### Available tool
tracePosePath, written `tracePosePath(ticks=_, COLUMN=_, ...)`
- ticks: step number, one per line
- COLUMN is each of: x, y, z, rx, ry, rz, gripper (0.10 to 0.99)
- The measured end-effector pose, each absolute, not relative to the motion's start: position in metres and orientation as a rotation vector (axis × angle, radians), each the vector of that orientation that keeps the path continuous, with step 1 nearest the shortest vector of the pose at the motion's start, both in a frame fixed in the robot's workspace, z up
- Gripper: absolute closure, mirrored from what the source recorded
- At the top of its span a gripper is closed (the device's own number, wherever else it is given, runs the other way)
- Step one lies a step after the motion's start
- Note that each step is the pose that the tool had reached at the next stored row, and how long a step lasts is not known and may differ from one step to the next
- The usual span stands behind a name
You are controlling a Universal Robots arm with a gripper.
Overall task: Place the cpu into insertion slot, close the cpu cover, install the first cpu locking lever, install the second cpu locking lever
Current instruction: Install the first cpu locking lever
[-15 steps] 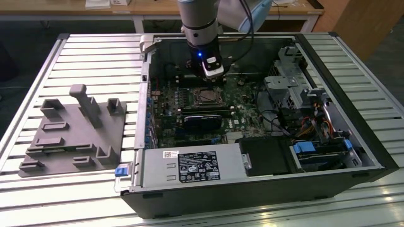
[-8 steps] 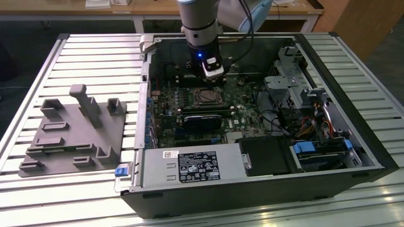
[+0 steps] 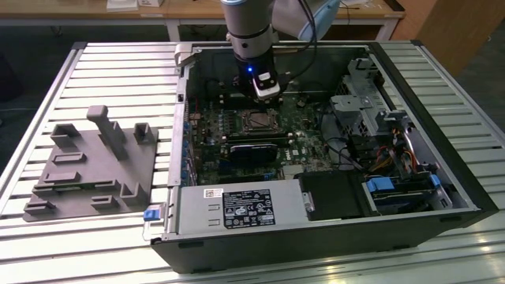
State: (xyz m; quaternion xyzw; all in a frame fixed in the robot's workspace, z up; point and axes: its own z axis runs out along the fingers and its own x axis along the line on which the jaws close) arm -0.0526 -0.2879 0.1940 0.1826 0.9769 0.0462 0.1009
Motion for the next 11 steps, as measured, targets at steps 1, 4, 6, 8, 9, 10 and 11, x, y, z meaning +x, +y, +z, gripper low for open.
tracePosePath(ticks=1, x=-0.0526, y=-0.2881, z=0.1940, rx=0.540, ry=2.886, rz=0.136, gripper=0.980)
tracePosePath(ticks=4, x=-0.0526, y=-0.2887, z=0.1940, rx=0.540, ry=2.886, rz=0.136, gripper=0.980)
tracePosePath(ticks=6, x=-0.0526, y=-0.2890, z=0.1940, rx=0.540, ry=2.886, rz=0.136, gripper=0.980)
tracePosePath(ticks=8, x=-0.0526, y=-0.2893, z=0.1940, rx=0.539, ry=2.886, rz=0.136, gripper=0.980)
tracePosePath(ticks=9, x=-0.0526, y=-0.2895, z=0.1940, rx=0.539, ry=2.886, rz=0.136, gripper=0.980)
tracePosePath(ticks=10, x=-0.0526, y=-0.2896, z=0.1940, rx=0.539, ry=2.886, rz=0.136, gripper=0.980)
tracePosePath(ticks=11, x=-0.0526, y=-0.2897, z=0.1940, rx=0.539, ry=2.886, rz=0.135, gripper=0.980)
